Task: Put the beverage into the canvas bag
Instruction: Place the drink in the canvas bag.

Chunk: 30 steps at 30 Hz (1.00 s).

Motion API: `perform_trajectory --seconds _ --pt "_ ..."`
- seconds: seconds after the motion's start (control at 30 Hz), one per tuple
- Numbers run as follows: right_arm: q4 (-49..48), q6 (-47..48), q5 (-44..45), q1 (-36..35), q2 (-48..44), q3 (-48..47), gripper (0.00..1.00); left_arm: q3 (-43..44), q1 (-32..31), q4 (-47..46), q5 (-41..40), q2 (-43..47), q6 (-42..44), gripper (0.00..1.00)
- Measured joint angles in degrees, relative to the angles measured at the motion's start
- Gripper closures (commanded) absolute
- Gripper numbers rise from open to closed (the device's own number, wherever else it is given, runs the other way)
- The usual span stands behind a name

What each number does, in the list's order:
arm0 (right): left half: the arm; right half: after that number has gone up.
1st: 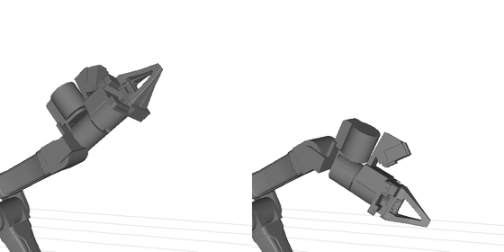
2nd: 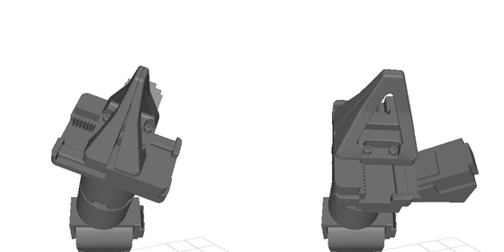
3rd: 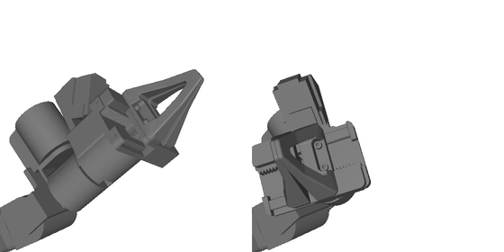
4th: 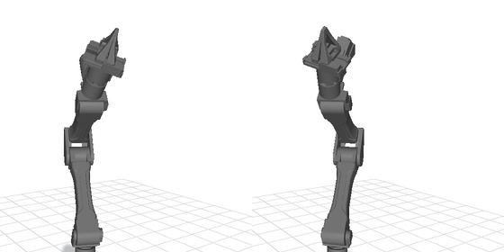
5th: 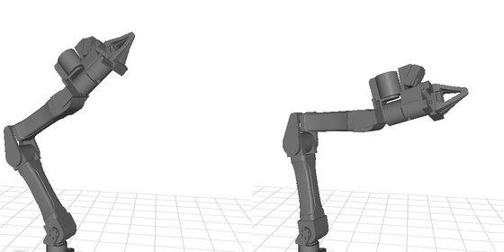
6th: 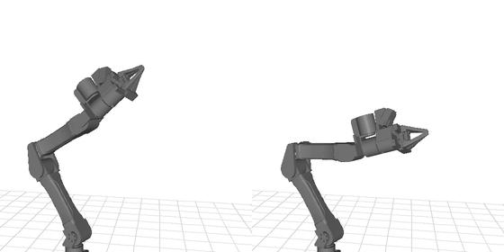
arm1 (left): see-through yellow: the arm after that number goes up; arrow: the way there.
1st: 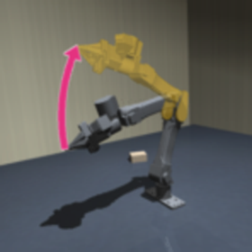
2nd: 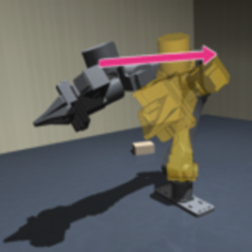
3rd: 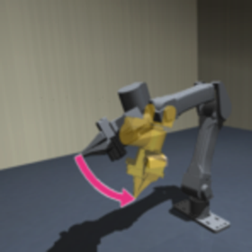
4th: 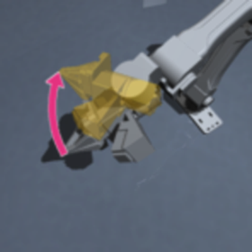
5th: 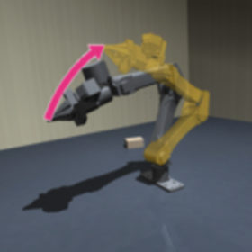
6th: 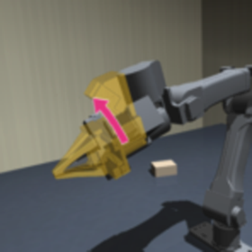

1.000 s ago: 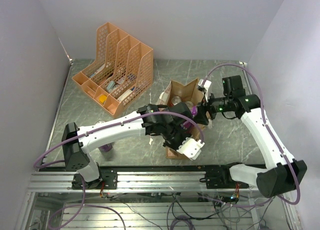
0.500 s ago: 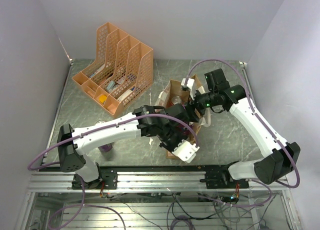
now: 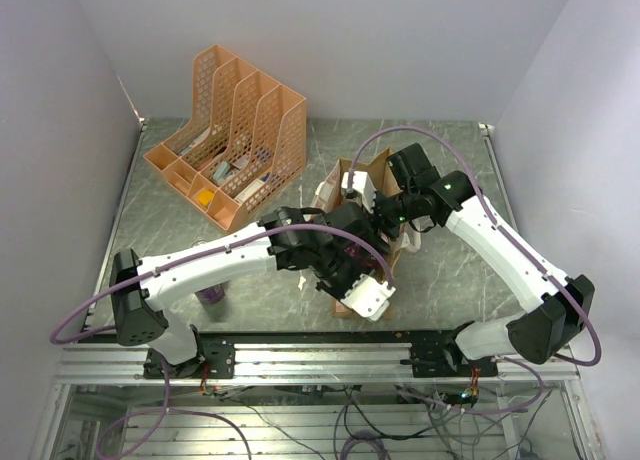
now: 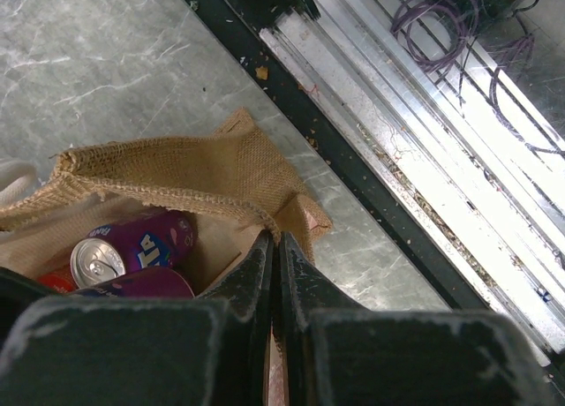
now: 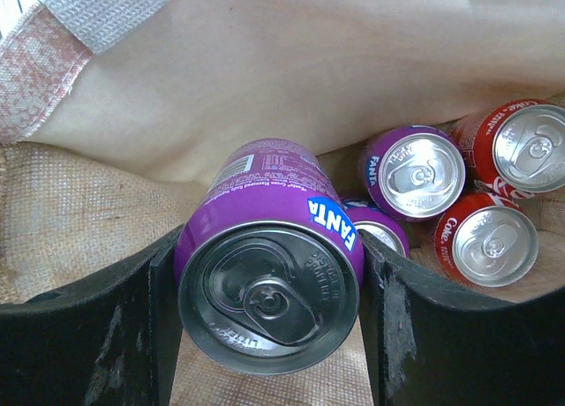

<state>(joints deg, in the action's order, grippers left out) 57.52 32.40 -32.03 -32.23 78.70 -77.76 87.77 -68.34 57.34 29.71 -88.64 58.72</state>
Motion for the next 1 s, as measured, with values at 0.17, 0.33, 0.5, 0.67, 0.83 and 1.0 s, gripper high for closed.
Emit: perform_trajectory --seconds 0.17,0.33,0.5,0.67,0.83,1.0 --pt "-0.87 1.77 1.97 -1.55 0.22 1.11 1.00 -0.09 0.68 -0.02 0.15 0.46 -0.13 0.90" --pt "-4.17 2.86 4.26 -3.69 0.15 6.14 1.00 -0.50 1.40 -0.07 0.48 1.07 -0.44 0.90" --pt "-6.75 3.74 6.71 -5.38 0.15 10.71 1.00 -0.61 1.70 -0.07 0.55 1.33 -0.44 0.90" --pt "-10.62 4.76 8.87 -6.10 0.02 13.75 1.00 -0.98 1.99 -0.33 1.05 1.40 -0.66 0.90" --pt "-13.84 5.33 9.97 -6.71 -0.13 16.52 0.99 -1.53 2.51 -0.61 2.10 1.44 -1.20 0.89" --pt "-16.68 6.05 10.67 -7.23 -0.07 18.08 0.96 -1.57 2.95 -0.76 2.91 1.44 -1.53 0.89"
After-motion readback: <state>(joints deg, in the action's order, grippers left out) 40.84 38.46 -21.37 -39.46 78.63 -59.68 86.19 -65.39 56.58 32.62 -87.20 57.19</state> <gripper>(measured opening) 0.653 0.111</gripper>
